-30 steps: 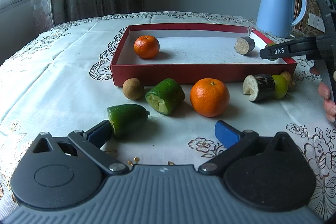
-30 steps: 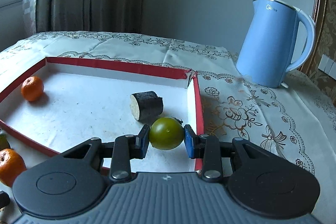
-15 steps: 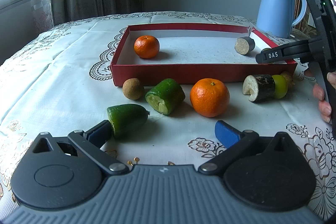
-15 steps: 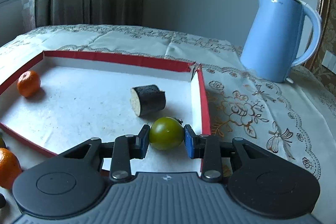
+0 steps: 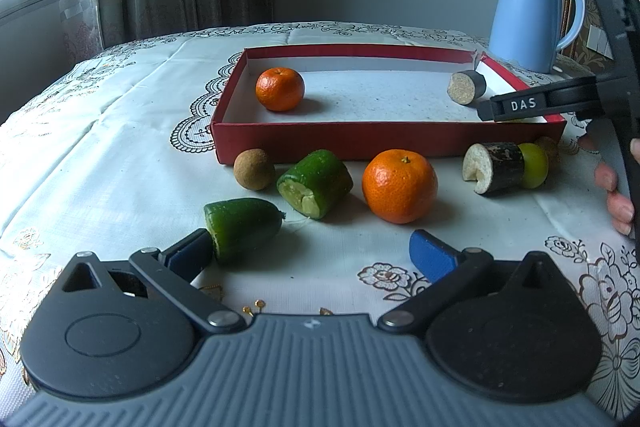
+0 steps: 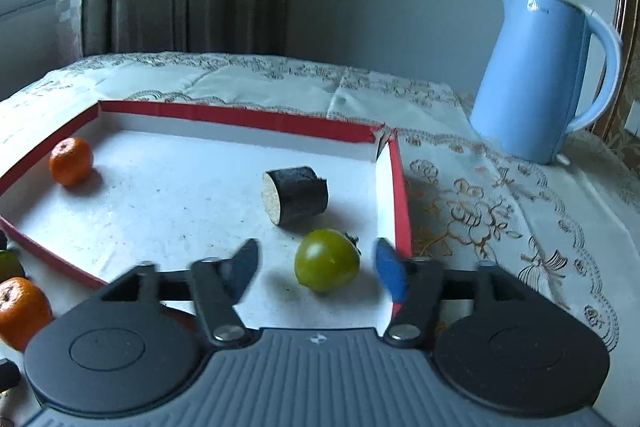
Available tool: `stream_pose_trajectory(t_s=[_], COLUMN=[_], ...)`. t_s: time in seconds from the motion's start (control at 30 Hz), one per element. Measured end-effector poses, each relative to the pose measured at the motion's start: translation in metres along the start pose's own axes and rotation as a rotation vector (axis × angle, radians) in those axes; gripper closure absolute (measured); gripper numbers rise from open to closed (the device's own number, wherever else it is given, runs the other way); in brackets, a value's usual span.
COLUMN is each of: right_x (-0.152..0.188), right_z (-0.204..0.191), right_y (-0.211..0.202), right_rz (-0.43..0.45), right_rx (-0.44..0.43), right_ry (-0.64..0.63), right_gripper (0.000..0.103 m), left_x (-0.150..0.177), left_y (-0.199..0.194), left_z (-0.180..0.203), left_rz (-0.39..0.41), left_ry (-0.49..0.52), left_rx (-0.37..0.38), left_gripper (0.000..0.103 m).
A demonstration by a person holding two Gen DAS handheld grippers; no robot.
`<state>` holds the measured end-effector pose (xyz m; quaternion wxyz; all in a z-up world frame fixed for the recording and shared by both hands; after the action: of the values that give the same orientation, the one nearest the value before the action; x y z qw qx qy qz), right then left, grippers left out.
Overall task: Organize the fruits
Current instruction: 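Carry the green citrus into the red tray and open the right gripper, then lower the left gripper onto the green cucumber chunk and close it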
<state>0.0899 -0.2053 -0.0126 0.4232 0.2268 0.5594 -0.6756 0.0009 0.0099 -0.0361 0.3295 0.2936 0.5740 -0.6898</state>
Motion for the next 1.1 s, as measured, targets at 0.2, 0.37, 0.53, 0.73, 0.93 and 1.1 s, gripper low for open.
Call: stream_pose_trajectory(t_s=[0.2,0.37,0.53,0.73,0.93,1.1], right_x=[0.003,0.008,0.010,0.010,0.011,0.011], right_z=[-0.002,0.009,0.018,0.018,0.015,0.013], right_y=[-0.013,-0.027,-0.044,-0.048,-0.047,-0.048], right_rz=[0.057,0.117,0.207,0.234,0.229,0.234], right_rx=[0.013,0.022,0.089,0.123,0.139,0.160], right_ry=[-0.009,0.070,0.109,0.100,0.081,0.074], right_gripper=[0.025,0.019,0.019,0.019,0.019,0.019], left_x=[0.000,0.000,0.001,0.002,-0.002,-0.012], left_y=[0.000,0.000,-0.005,-0.015,-0.011,-0.001], left_z=[0.000,-0.001,-0.006,-0.017,-0.022,-0.033], left_rz=[0.000,0.002,0.012,0.027,0.024,-0.002], left_ry=[0.000,-0.002,-0.013,-0.048,-0.009,-0.017], left_rx=[0.000,0.004,0.027,0.068,0.014,0.008], left_gripper=[0.000,0.000,0.000,0.000,0.000,0.000])
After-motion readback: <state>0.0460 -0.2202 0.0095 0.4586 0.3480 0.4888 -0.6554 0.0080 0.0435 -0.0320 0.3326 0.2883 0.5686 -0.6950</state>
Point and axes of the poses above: each gripper's, at about its wrist camera, not at the fingertips, and y roughly the way its jaws point, z to its right, x to its underside, the point moved 1 cm from there along y, roughly the way its jaws point, and after that the axes turned 13 degrees about -y, right-handed, at the moved point
